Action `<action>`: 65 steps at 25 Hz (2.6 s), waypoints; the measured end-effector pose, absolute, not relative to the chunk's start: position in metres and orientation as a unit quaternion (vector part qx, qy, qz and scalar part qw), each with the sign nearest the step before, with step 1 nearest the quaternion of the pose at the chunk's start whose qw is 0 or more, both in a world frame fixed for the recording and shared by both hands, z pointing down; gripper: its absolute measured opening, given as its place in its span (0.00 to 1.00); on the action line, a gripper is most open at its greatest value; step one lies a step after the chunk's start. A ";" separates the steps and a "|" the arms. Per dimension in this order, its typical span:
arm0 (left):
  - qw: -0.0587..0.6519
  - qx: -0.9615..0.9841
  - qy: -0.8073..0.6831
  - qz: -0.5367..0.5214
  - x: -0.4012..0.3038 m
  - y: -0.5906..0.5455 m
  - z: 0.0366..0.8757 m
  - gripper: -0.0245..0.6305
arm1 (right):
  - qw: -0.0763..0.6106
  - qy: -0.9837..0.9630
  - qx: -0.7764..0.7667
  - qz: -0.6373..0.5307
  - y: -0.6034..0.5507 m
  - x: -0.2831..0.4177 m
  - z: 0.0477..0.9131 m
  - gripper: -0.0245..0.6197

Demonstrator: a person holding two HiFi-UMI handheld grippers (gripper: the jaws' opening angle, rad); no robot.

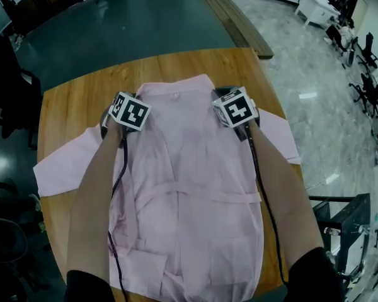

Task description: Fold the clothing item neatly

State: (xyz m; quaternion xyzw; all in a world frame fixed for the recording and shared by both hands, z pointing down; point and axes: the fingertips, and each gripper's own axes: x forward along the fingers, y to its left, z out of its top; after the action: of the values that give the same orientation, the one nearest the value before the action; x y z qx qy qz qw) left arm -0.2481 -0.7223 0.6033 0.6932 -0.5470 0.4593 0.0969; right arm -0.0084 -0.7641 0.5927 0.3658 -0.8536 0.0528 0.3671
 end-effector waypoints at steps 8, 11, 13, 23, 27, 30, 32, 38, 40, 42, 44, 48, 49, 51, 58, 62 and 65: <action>0.107 0.699 -0.539 0.458 -0.249 -0.725 0.616 0.08 | 0.401 -0.836 0.369 0.067 -0.768 -0.005 0.618 0.06; 0.110 0.698 -0.544 0.453 -0.248 -0.725 0.618 0.08 | 0.396 -0.839 0.368 0.061 -0.767 -0.007 0.623 0.06; 0.109 0.694 -0.548 0.454 -0.248 -0.725 0.618 0.08 | 0.392 -0.844 0.363 0.051 -0.763 -0.010 0.621 0.06; 0.059 0.698 -0.571 0.428 -0.241 -0.720 0.561 0.30 | 0.318 -0.871 0.374 0.004 -0.752 -0.013 0.562 0.11; 0.073 0.722 -0.575 0.378 -0.225 -0.690 0.535 0.30 | 0.285 -0.890 0.355 0.008 -0.716 -0.016 0.536 0.11; 0.088 0.731 -0.567 0.369 -0.211 -0.658 0.527 0.30 | 0.252 -0.905 0.341 0.017 -0.684 -0.018 0.511 0.11; 0.097 0.738 -0.563 0.359 -0.201 -0.635 0.521 0.28 | 0.235 -0.913 0.334 0.016 -0.660 -0.023 0.493 0.11; 0.076 0.757 -0.549 0.347 -0.177 -0.553 0.492 0.22 | 0.214 -0.926 0.310 0.011 -0.570 -0.042 0.465 0.11; 0.066 0.759 -0.546 0.348 -0.174 -0.526 0.481 0.20 | 0.205 -0.929 0.307 0.011 -0.543 -0.044 0.453 0.11; 0.063 0.760 -0.547 0.346 -0.173 -0.499 0.472 0.19 | 0.195 -0.931 0.307 0.016 -0.516 -0.045 0.443 0.11; 0.065 0.760 -0.549 0.342 -0.174 -0.469 0.466 0.17 | 0.186 -0.933 0.307 0.025 -0.488 -0.045 0.435 0.11; 0.070 0.758 -0.562 0.323 -0.174 -0.414 0.459 0.05 | 0.175 -0.932 0.315 0.045 -0.437 -0.044 0.427 0.11; 0.075 0.761 -0.561 0.317 -0.172 -0.400 0.459 0.05 | 0.173 -0.931 0.318 0.049 -0.425 -0.044 0.425 0.11; 0.084 0.769 -0.555 0.305 -0.169 -0.373 0.456 0.05 | 0.170 -0.928 0.326 0.053 -0.400 -0.044 0.422 0.11; 0.085 0.788 -0.541 0.282 -0.157 -0.290 0.443 0.05 | 0.173 -0.922 0.344 0.035 -0.320 -0.043 0.420 0.11; 0.089 0.790 -0.539 0.278 -0.145 -0.246 0.448 0.05 | 0.179 -0.927 0.326 0.036 -0.278 -0.047 0.427 0.11; 0.103 0.782 -0.552 0.271 -0.136 -0.211 0.455 0.05 | 0.188 -0.934 0.304 0.029 -0.243 -0.046 0.432 0.11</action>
State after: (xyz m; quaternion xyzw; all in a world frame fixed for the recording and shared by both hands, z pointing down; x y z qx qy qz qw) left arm -0.1355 -0.2111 0.4552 0.7820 -0.5518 0.2708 0.1027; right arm -0.0457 -0.2431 0.4316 0.3041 -0.9335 0.0289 0.1876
